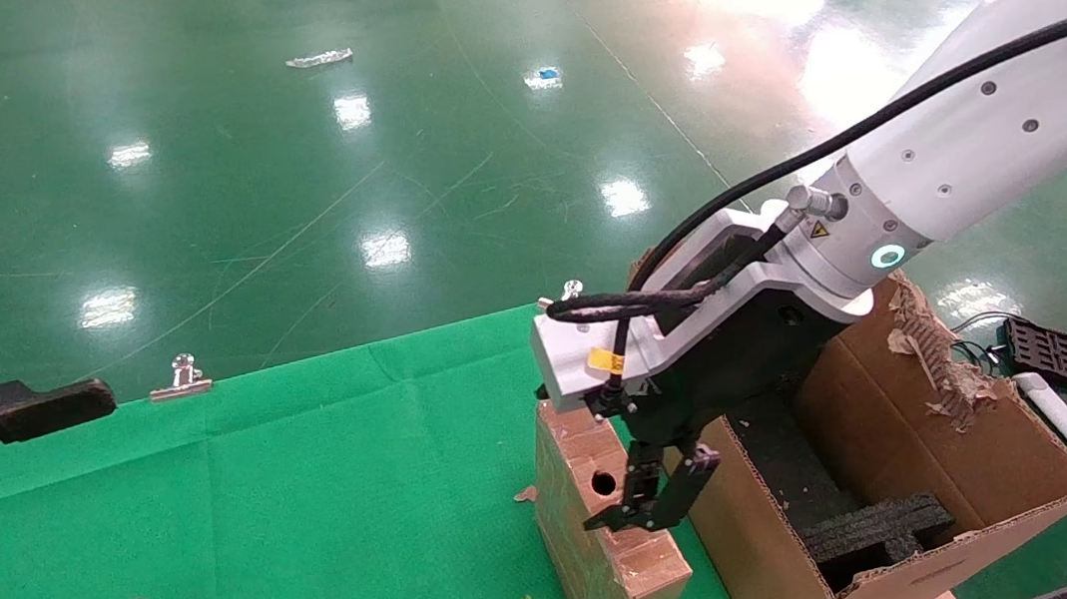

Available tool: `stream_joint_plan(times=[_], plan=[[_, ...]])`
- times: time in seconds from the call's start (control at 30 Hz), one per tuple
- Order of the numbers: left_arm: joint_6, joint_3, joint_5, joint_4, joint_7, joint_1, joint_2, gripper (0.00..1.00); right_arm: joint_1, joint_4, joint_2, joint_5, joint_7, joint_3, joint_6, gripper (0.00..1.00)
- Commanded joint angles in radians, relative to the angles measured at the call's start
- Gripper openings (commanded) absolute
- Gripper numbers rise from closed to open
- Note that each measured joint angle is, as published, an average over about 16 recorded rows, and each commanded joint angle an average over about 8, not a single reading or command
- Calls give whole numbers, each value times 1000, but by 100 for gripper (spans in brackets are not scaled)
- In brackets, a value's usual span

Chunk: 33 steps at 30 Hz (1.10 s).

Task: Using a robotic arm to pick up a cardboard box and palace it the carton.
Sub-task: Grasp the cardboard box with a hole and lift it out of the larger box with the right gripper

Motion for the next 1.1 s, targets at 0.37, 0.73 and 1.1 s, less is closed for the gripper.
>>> stream_joint_plan(times=[0.37, 0.73, 1.1], plan=[[0, 1, -1, 0, 0, 0, 0, 100, 150, 0, -51, -21, 46, -256, 10, 100], [-1, 2, -1, 0, 1, 0, -1, 100, 225, -2, -101, -3, 128, -395, 25, 100], [-1, 2, -2, 0, 1, -1, -1, 100, 246, -86, -77, 18, 721, -449, 72, 100]])
